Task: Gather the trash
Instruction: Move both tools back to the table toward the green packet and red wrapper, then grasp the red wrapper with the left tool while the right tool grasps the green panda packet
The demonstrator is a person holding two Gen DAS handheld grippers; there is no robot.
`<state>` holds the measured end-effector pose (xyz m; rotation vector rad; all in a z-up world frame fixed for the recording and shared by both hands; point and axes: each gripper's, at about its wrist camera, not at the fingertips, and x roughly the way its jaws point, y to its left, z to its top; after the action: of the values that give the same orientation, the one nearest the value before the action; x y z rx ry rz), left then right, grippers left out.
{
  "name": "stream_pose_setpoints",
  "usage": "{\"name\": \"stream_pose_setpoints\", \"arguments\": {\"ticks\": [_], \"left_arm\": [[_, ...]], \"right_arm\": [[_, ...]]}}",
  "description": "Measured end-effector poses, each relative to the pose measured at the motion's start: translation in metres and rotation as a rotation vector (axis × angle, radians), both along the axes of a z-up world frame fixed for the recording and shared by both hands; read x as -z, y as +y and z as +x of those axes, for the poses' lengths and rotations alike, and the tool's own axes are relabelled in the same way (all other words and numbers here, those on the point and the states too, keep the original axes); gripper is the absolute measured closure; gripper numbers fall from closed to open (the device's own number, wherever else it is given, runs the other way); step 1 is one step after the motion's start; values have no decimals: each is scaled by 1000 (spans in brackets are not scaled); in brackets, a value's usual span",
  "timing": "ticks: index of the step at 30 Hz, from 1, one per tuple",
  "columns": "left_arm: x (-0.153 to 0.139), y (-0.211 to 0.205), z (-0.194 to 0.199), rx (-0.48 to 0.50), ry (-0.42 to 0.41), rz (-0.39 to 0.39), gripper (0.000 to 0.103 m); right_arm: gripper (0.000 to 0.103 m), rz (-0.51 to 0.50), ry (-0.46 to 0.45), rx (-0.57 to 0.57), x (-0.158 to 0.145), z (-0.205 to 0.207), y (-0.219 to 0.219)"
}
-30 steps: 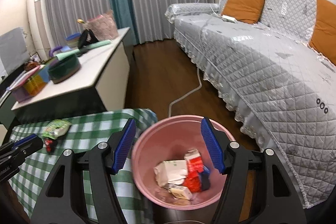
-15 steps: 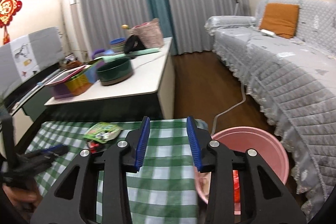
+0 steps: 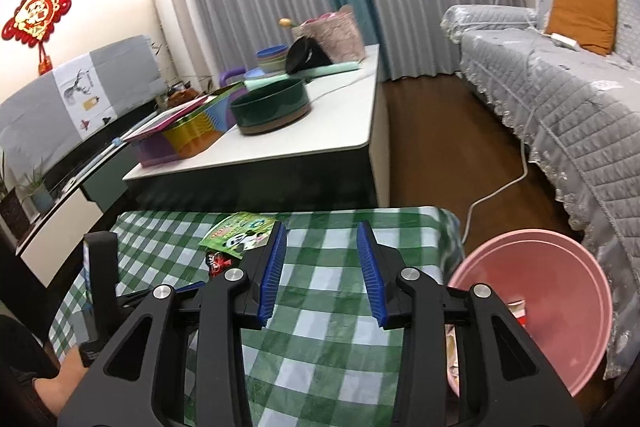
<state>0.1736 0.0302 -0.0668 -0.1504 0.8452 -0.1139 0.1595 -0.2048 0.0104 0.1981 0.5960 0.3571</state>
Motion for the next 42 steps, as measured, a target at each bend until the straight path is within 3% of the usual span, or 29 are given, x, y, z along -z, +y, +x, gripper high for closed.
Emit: {"name": "stream_pose_setpoints", "arguments": {"ticks": [8,10,14,25,30,32,33,42], "left_arm": [[7,4,11,-24,34,14,76],[7,8,12,-31,41,1,87],[6,13,8,-59,48,-11,92],[9,30,-7,-170,101,-32,95],[10,28,-5,-171,106,-34,95],[9,29,-4,-169,106,-31,95],[9,28,-3,-167,105,-29,95],[7,27,-2,-167,104,-32,95]], "right_arm": [[63,49,100,-135,24,33,35],[63,55,133,-168,34,43,47],[63,84,202,-216,55,63,65],[63,165,327,-291,95,101,99],[63,122,355,-339,103,107,123],[72,119,351,-344,103,108,127],[84,114,336,-345,101,107,129],[101,89,232,-338,80,93,120]]}}
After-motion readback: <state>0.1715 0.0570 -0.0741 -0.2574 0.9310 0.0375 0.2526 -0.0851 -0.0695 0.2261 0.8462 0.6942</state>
